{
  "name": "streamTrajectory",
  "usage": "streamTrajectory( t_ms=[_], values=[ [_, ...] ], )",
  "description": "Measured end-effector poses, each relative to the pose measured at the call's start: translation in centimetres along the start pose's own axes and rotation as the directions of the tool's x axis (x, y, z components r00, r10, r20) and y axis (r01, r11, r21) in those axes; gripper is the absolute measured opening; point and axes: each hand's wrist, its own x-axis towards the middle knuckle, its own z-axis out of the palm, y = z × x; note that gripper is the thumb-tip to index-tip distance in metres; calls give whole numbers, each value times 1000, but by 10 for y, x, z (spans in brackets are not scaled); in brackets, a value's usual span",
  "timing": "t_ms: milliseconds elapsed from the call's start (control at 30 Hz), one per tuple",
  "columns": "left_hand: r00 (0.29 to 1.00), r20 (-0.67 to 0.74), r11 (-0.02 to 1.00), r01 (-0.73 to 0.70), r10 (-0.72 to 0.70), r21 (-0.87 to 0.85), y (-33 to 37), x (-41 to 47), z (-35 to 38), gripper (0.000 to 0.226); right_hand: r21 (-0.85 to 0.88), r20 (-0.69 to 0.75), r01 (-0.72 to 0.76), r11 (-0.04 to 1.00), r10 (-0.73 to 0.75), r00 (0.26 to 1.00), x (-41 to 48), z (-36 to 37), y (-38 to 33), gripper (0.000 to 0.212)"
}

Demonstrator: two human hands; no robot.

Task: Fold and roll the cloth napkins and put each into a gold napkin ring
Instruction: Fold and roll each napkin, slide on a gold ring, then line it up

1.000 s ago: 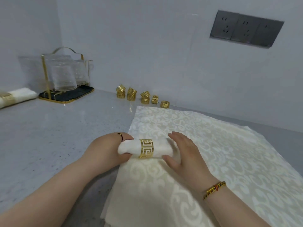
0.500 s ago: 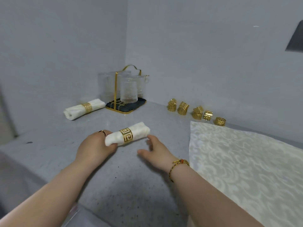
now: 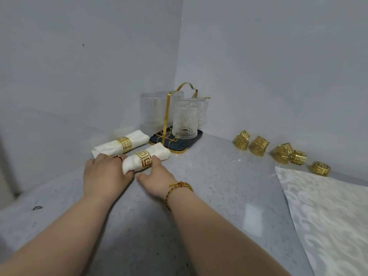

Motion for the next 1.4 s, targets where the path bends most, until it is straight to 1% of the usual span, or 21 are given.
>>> streamTrajectory(
  t_ms=[67, 167, 267, 333, 400, 467, 633, 767, 833, 1000, 1100, 1233, 1333, 1400],
  values=[
    [999, -26, 1000, -27, 28, 9, -4, 9, 12, 28, -35, -11, 9, 999, -10, 1000, 11, -1, 0, 66],
    [999, -46, 999, 6, -8, -43, -8, 14, 20, 42, -54, -24, 25, 998, -26, 999, 26, 2, -3, 56],
    [996, 70, 995, 68, -63, -69, -8, 19, 26, 62, -41, -28, 26, 999, -27, 999, 40, 5, -7, 53],
    [987, 141, 988, 97, -80, -118, -10, 23, 30, 69, -45, -27, 29, 999, -31, 999, 46, 7, -9, 54],
    [984, 162, 984, 99, -74, -149, -11, 27, 35, 69, -47, -36, 29, 998, -31, 999, 51, 8, -9, 53],
    [984, 163, 986, 92, -69, -136, -11, 32, 39, 67, -53, -43, 23, 998, -25, 999, 56, 9, -8, 53],
    [992, 114, 984, 70, -52, -166, -14, 42, 44, 67, -111, -52, 21, 994, -27, 998, 66, 10, -7, 55],
    [995, 84, 985, 59, -46, -164, -17, 43, 42, 64, -153, -59, 31, 988, -40, 997, 67, 10, -7, 51],
    [994, 89, 980, 73, -57, -186, -17, 43, 41, 67, -164, -65, 33, 986, -44, 997, 67, 11, -8, 52],
    [991, 110, 967, 100, -76, -233, -15, 40, 34, 83, -201, -68, 40, 979, -54, 996, 59, 8, -5, 52],
    [992, 111, 975, 74, -52, -211, -13, 37, 28, 85, -259, -37, 50, 964, -62, 997, 41, -5, -1, 59],
    [997, 73, 971, 9, 9, -237, -9, 29, 17, 79, -283, -35, 54, 958, -67, 997, -1, -23, 14, 56],
    [990, -20, 964, -137, 136, -228, -5, 16, 8, 69, -398, -21, 91, 913, -109, 994, -50, -41, 31, 54],
    [965, -56, 945, -264, 258, -195, 4, 7, 4, 59, -472, -1, 113, 874, -128, 992, -88, -60, 45, 54]
  ],
)
